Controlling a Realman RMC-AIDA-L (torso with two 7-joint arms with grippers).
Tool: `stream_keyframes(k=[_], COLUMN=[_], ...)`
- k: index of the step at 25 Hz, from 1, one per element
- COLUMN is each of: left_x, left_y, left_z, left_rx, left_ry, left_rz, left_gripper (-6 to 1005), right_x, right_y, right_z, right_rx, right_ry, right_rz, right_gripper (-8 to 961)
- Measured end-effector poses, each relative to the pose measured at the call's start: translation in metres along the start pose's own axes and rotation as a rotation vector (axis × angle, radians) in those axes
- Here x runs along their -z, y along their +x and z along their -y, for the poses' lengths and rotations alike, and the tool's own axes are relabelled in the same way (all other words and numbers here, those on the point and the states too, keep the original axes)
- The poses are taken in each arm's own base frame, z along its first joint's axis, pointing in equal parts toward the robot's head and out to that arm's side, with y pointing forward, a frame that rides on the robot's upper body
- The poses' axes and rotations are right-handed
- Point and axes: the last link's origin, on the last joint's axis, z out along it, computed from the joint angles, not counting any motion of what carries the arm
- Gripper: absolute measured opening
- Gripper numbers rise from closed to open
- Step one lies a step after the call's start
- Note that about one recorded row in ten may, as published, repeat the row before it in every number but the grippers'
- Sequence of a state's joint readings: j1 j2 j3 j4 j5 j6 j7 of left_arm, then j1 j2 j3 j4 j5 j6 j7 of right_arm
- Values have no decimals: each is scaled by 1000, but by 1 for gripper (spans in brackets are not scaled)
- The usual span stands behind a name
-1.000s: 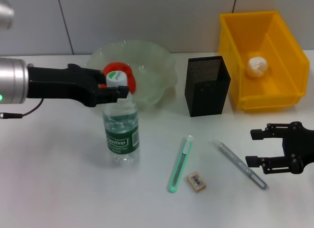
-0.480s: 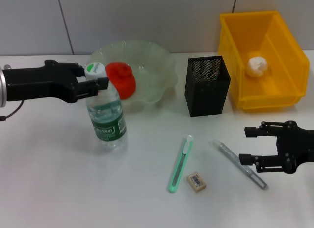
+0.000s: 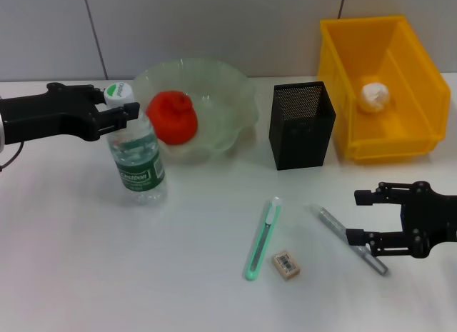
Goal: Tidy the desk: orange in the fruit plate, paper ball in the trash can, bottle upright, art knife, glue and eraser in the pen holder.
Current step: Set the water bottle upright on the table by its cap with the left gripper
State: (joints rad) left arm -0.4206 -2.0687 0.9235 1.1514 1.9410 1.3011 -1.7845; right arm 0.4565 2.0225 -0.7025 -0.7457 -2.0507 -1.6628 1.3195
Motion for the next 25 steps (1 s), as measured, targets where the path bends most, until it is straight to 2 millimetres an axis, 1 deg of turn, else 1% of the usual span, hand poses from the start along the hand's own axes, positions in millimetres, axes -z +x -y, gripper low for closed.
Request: stream_keyframes(k=[8,21,25], left_x=[-2,-6,-7], left_y=[-6,-7,-6], left_z=[7,9,10], left_rx=[10,-9,-15], left_ry=[45,58,60], left_rz=[0,10,10], left_gripper=[443,444,470], right_x=[0,-1,-1], right_y=[1,-1,-2], right_z=[-1,0,1], right_rx=[-2,-2,-1], right_ry=[-1,-3,-3], right_rz=[1,1,1], right_gripper=[757,756,755])
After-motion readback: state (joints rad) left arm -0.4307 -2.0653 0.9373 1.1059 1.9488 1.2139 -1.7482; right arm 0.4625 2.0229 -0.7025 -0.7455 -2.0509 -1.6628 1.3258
